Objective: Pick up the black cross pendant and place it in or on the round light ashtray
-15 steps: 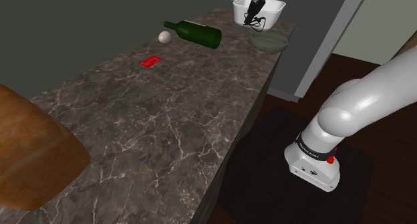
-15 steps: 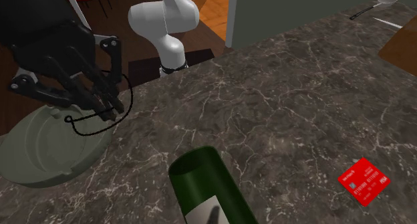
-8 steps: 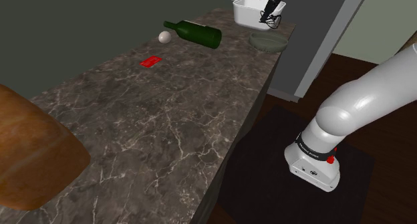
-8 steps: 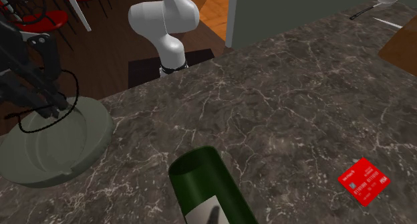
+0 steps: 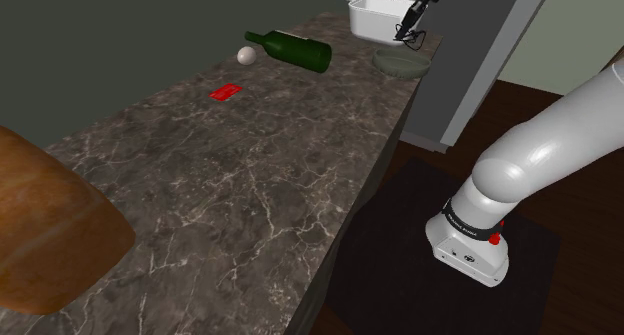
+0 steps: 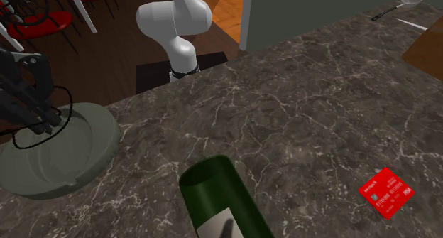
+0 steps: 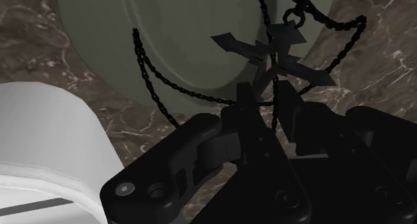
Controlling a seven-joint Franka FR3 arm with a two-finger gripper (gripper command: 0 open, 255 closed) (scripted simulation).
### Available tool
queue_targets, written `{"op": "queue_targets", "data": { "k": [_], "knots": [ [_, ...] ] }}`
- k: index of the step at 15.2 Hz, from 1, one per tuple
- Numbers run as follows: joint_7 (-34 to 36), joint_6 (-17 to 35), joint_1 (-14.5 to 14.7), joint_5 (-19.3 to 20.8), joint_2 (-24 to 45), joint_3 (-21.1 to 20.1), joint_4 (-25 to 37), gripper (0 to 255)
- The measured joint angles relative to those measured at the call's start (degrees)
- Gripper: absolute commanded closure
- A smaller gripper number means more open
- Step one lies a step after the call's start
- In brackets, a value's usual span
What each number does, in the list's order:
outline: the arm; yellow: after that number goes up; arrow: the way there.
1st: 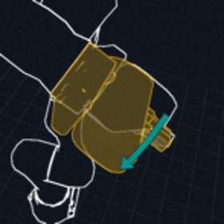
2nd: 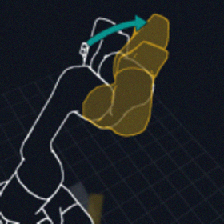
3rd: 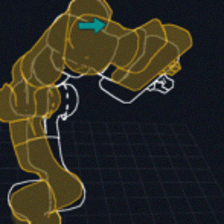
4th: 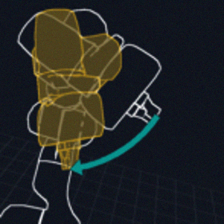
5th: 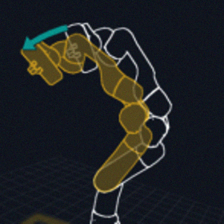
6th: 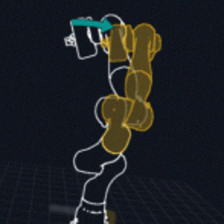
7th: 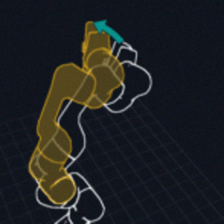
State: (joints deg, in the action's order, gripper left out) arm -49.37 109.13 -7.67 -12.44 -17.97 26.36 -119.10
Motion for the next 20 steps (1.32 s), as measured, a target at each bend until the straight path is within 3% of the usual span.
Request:
{"op": "queue_targets", "data": {
  "k": [8,14,15,20],
  "knots": [
    [-1.9,5.8,0.0,-0.7,0.5,0.4,-5.7,255],
    [-2.2,6.3,0.0,-0.9,0.8,0.5,-5.9,255],
    [-2.2,6.3,0.0,-0.9,0.8,0.5,-5.9,0],
    [-2.2,6.3,0.0,-0.9,0.8,0.5,-5.9,0]
  ]
}}
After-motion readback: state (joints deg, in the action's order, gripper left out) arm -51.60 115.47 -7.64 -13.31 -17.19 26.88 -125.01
